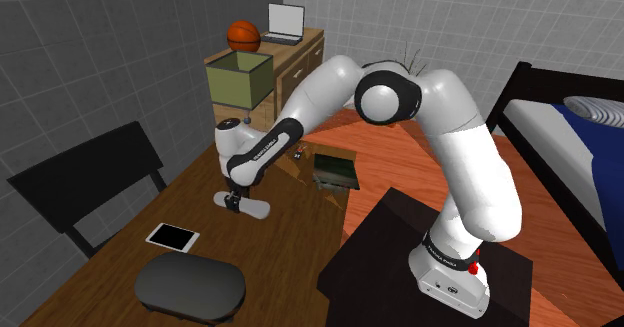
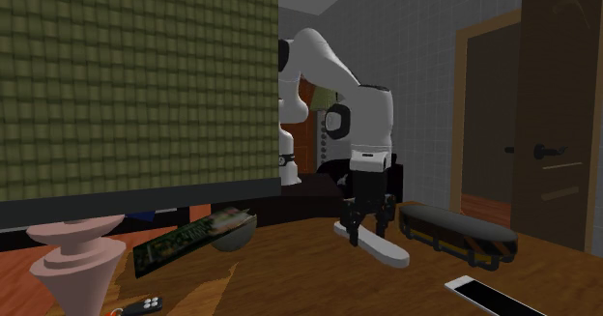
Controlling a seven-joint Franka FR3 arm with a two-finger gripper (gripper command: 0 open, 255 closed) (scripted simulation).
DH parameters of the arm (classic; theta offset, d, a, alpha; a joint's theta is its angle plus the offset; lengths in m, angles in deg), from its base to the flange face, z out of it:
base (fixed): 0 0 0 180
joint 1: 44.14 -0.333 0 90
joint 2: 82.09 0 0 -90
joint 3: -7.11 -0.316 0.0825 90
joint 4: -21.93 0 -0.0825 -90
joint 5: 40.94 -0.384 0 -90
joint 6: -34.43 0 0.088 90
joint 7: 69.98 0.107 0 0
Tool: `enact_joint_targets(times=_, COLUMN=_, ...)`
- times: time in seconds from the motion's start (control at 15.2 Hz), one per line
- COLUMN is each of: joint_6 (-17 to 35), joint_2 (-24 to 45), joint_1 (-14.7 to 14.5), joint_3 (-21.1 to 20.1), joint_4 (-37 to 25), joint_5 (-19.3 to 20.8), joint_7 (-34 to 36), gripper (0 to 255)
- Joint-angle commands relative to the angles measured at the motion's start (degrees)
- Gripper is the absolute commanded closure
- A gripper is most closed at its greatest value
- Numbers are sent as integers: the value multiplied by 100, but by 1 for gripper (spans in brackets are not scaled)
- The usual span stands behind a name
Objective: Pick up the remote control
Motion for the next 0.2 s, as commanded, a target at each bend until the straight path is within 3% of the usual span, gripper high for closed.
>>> enact_joint_targets(times=0.0, joint_6=-91, joint_2=-112, joint_1=5, joint_3=-18, joint_4=20, joint_5=-17, joint_7=-5, gripper=255)
enact_joint_targets(times=0.13, joint_6=-98, joint_2=-121, joint_1=6, joint_3=-19, joint_4=23, joint_5=-18, joint_7=-6, gripper=255)
